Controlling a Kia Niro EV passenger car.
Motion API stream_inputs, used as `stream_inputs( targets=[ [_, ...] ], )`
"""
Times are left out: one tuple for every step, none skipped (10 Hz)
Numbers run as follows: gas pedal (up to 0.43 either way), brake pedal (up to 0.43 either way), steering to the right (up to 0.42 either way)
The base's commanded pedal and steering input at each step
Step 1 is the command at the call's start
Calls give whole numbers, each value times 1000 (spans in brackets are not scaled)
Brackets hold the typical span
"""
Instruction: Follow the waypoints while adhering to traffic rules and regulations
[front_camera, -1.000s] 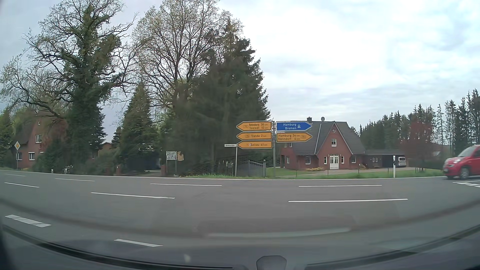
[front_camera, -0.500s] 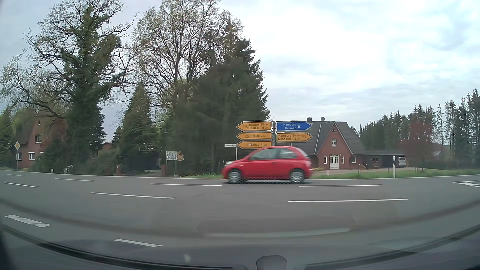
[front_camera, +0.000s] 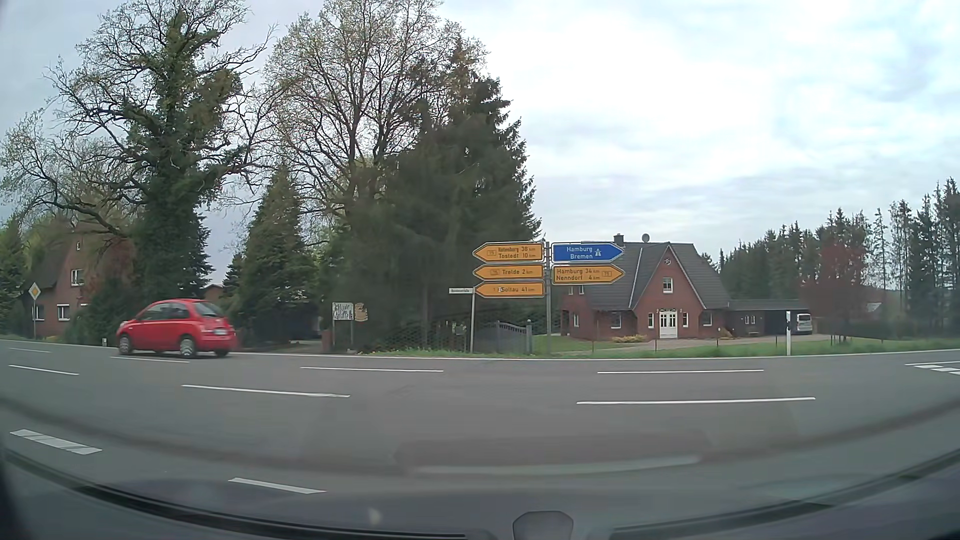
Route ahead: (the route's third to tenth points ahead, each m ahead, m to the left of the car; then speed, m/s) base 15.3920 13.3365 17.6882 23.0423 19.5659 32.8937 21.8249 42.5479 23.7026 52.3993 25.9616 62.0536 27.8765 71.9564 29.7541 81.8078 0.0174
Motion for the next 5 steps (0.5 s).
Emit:
stream_inputs(
  targets=[
    [0,159,-16],
    [0,159,-16],
    [0,159,-16],
    [0,159,-16],
    [0,159,-16]
  ],
)
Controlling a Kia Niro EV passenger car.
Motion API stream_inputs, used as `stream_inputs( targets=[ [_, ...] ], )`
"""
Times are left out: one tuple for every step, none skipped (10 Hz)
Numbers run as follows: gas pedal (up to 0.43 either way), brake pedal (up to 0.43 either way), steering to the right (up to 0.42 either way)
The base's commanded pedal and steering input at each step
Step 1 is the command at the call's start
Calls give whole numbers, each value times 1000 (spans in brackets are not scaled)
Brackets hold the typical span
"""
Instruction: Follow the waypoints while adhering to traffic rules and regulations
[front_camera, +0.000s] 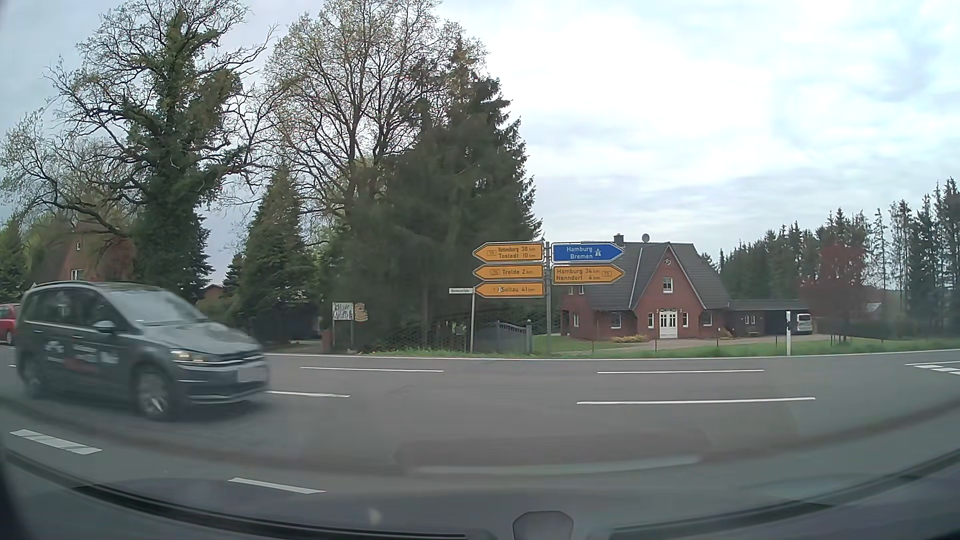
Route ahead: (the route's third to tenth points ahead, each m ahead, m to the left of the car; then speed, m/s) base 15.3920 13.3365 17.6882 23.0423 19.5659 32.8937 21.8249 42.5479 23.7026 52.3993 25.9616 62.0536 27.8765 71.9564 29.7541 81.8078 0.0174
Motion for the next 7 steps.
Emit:
stream_inputs(
  targets=[
    [0,159,-16],
    [0,159,-16],
    [0,159,-16],
    [0,159,-16],
    [0,159,-16],
    [0,165,-16],
    [0,165,-16]
  ],
)
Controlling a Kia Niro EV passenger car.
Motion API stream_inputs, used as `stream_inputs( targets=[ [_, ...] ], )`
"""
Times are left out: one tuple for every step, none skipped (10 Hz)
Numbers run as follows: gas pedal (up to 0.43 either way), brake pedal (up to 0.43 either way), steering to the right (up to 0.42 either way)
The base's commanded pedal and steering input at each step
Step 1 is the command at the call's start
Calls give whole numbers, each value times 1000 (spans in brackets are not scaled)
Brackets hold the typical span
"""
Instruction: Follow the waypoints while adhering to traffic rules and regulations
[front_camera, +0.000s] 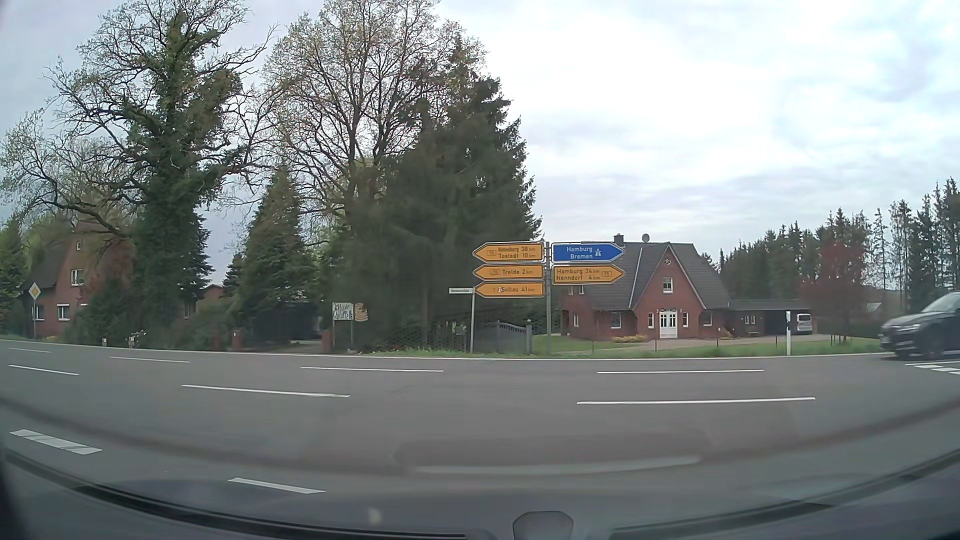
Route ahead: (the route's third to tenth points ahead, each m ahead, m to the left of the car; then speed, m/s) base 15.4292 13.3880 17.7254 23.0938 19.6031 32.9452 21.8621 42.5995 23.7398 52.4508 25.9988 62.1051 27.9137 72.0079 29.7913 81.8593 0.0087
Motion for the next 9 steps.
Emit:
stream_inputs(
  targets=[
    [0,159,-16],
    [0,165,-16],
    [0,159,-16],
    [0,165,-16],
    [0,165,-16],
    [0,165,-16],
    [0,165,-16],
    [0,165,-16],
    [0,165,-16]
  ],
)
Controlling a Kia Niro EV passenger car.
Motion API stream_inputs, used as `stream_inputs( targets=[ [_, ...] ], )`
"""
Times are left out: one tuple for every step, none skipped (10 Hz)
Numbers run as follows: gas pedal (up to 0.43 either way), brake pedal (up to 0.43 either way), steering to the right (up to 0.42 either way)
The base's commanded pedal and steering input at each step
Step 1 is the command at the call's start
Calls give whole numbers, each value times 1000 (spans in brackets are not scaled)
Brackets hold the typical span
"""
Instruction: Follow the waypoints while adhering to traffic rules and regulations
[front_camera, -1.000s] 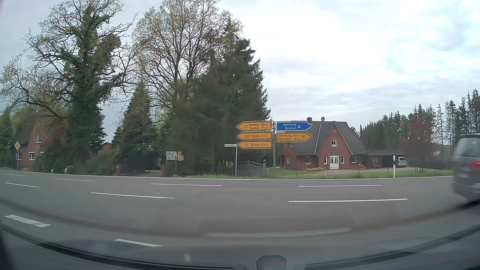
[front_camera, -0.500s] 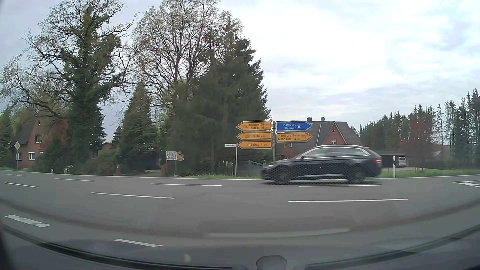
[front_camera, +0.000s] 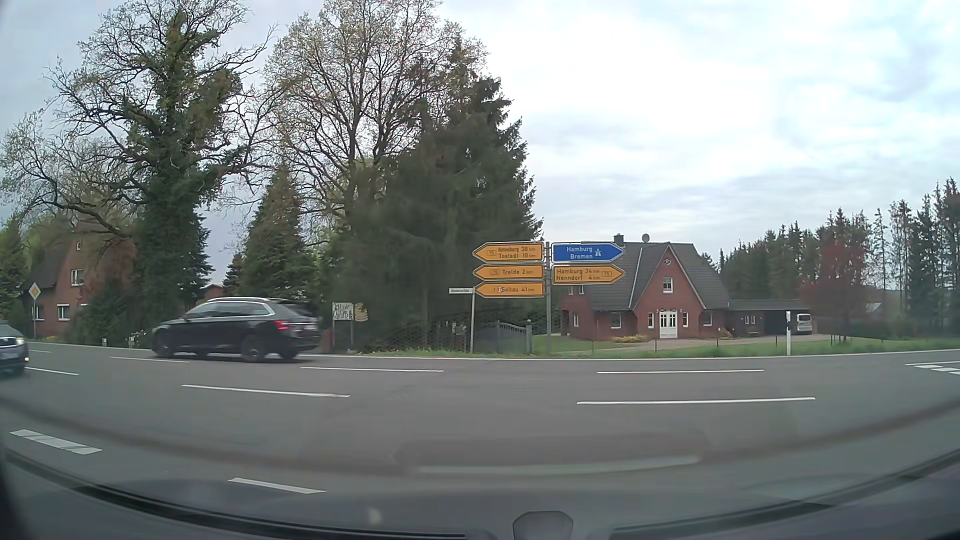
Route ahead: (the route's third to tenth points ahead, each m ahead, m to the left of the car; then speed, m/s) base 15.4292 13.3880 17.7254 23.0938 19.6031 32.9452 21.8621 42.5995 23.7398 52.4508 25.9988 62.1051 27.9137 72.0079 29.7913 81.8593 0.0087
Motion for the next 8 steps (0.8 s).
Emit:
stream_inputs(
  targets=[
    [0,165,-16],
    [0,165,-16],
    [0,165,-16],
    [0,165,-16],
    [0,165,-16],
    [0,165,-16],
    [0,165,-16],
    [0,165,-16]
  ],
)
